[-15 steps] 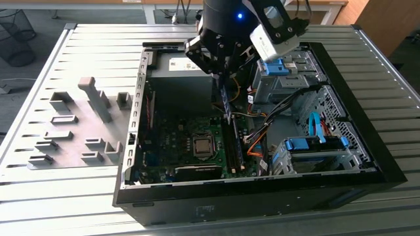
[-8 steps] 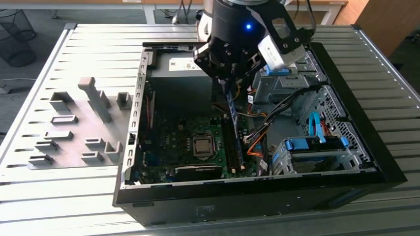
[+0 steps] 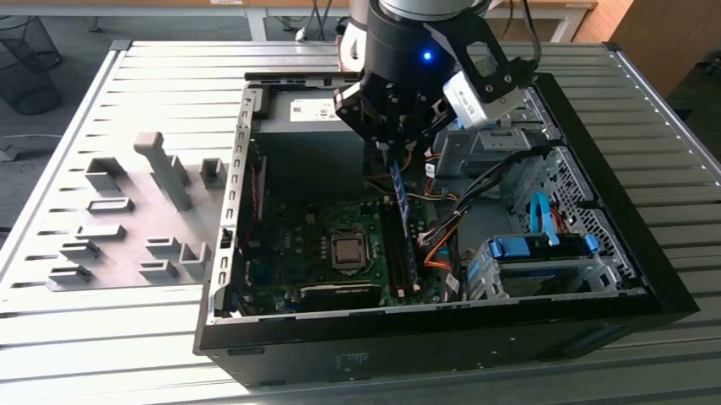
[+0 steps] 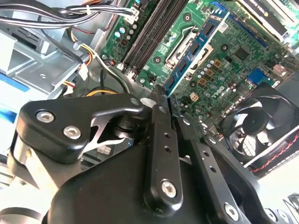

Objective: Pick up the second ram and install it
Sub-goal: 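Insert the second ram into the second slot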

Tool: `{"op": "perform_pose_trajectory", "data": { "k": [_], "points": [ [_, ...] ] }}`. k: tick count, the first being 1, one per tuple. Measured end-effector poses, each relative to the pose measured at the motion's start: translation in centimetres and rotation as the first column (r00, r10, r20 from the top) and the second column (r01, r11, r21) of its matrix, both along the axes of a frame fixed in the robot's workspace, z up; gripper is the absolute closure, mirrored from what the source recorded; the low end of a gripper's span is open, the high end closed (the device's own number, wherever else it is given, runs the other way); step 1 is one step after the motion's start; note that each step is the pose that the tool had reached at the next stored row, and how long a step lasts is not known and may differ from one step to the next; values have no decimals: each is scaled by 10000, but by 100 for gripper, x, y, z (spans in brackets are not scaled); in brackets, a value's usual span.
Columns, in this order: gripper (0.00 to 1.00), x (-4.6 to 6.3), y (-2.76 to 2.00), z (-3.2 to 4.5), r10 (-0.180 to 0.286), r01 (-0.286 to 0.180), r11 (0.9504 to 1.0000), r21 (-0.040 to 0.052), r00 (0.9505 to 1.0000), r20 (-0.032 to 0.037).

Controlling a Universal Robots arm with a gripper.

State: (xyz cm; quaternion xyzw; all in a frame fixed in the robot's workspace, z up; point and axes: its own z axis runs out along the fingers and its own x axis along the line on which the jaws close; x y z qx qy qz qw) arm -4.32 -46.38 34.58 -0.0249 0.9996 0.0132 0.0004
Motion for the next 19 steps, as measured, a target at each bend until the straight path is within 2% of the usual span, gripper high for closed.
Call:
{"op": "perform_pose_trajectory", "data": {
  "k": [19],
  "points": [
    [86, 1, -2, -25, -1, 1, 10000, 7, 10000, 2]
  ]
}}
